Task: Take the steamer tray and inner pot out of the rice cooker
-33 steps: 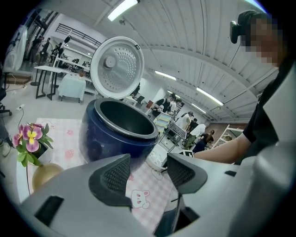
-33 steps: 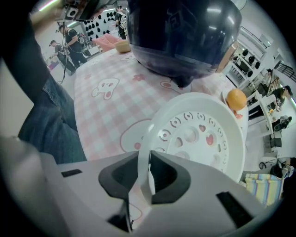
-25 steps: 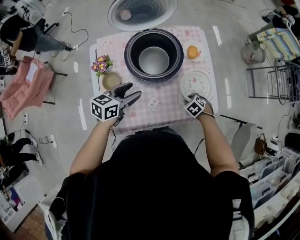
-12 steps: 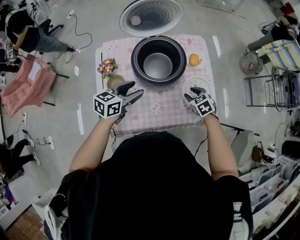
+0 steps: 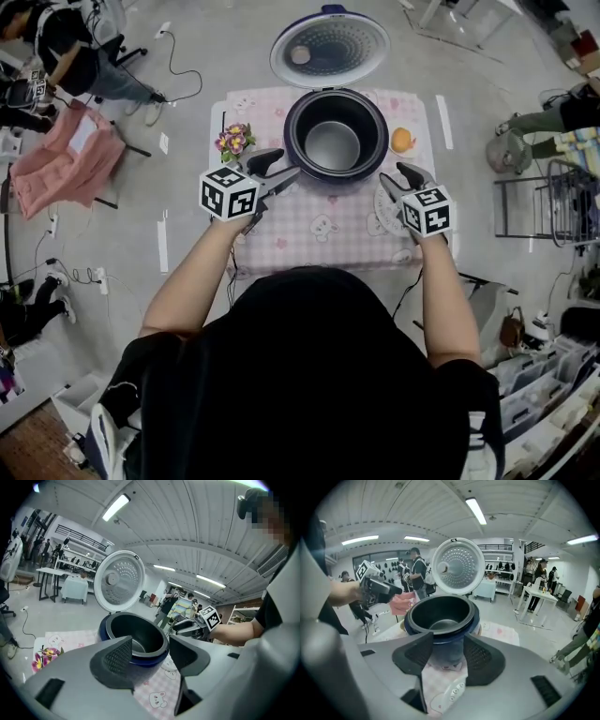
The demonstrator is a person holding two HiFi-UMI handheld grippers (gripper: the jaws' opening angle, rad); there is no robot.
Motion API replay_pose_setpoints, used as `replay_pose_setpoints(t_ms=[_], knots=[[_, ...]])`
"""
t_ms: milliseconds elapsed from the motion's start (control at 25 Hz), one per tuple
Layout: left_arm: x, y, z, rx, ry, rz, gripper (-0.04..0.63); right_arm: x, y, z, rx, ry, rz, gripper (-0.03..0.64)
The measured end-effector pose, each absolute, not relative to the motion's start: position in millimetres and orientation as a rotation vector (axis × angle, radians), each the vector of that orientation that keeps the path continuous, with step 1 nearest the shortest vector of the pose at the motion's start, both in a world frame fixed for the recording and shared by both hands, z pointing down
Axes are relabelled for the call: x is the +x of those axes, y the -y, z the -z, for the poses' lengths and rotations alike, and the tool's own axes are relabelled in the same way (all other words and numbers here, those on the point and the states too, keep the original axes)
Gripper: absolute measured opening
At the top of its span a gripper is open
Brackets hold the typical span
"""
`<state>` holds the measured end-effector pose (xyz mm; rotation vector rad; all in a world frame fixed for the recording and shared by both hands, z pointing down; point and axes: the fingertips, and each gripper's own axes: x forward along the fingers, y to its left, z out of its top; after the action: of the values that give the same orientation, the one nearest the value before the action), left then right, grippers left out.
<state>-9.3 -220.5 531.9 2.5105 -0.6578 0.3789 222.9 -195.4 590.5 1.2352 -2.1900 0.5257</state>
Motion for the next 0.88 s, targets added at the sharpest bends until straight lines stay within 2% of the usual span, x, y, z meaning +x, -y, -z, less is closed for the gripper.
replay_pose_setpoints(t_ms=[320, 880], knots=[[-8.8, 252.3, -526.8, 2.511, 0.727, -0.381, 0.265, 216.3, 223.7, -568.3, 1.269, 2.244, -0.549, 0.216], [4.4, 282.8, -565.2, 2.45, 0.812, -0.518, 0.264, 217.8, 261.8, -601.8, 1.197, 2.213, -0.567, 0.216]])
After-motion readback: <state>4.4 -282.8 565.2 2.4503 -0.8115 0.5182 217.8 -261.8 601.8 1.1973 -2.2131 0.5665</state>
